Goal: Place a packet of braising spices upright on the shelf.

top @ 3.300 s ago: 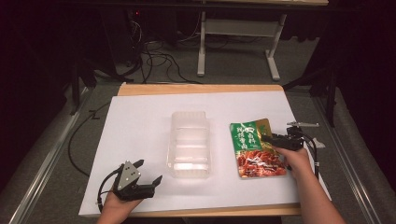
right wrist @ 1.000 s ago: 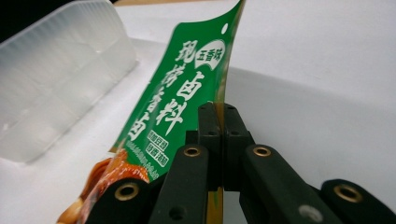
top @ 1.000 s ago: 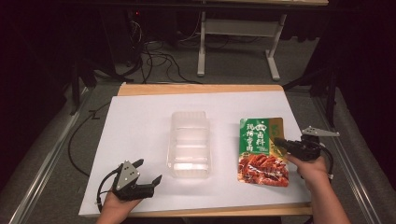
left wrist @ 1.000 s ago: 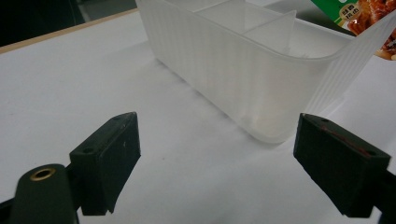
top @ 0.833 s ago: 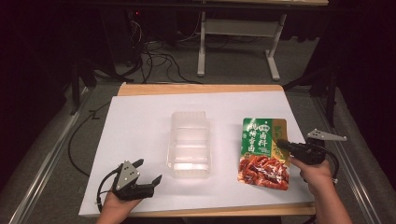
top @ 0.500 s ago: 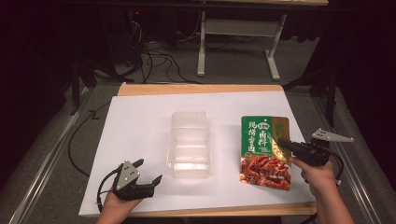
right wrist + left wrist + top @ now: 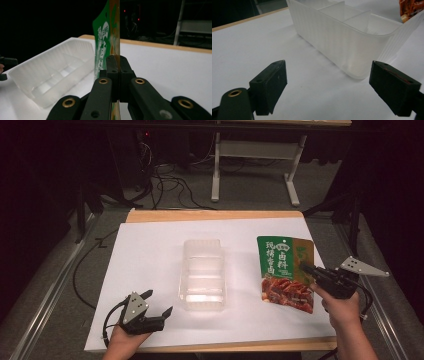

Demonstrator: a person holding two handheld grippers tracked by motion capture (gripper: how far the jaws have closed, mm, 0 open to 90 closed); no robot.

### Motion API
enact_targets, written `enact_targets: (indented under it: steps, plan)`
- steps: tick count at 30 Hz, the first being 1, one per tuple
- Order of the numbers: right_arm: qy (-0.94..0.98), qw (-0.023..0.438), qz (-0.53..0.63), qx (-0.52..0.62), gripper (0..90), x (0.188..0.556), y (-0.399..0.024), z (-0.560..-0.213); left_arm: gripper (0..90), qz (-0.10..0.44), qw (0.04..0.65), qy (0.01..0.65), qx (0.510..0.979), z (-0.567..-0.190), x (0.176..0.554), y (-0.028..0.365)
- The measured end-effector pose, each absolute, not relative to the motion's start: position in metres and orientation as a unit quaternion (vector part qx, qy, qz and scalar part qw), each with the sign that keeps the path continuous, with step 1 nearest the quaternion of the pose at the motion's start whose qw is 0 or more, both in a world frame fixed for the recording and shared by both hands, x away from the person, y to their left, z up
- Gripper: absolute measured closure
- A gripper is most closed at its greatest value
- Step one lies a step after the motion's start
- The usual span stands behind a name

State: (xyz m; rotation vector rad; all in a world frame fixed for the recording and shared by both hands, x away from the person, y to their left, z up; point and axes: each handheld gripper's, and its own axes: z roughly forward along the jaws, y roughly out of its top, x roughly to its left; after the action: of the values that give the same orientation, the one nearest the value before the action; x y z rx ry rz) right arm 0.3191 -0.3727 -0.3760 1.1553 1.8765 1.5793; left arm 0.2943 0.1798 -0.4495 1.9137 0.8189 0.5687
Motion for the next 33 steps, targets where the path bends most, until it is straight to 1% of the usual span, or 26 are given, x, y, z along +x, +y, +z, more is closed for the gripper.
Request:
enact_targets:
  steps: [4,16,22,33]
  plan:
    - [0.666,0.239,0.581,0.403,90.0,0.317,-0.371,-0.372,15.1,0.235,0.474,0.335,0.78,-0.449,0.294,0.18]
    - [0.647,0.274,0.596,0.389,90.0,0.317,-0.369,-0.365,15.1,0.237,0.476,0.335,0.778,-0.449,0.294,0.18]
    - [0.647,0.276,0.603,0.376,90.0,0.316,-0.361,-0.363,15.1,0.238,0.476,0.334,0.777,-0.449,0.294,0.18]
    - [0.642,0.249,0.64,0.34,90.0,0.318,-0.329,-0.359,15.1,0.241,0.479,0.335,0.775,-0.448,0.294,0.182]
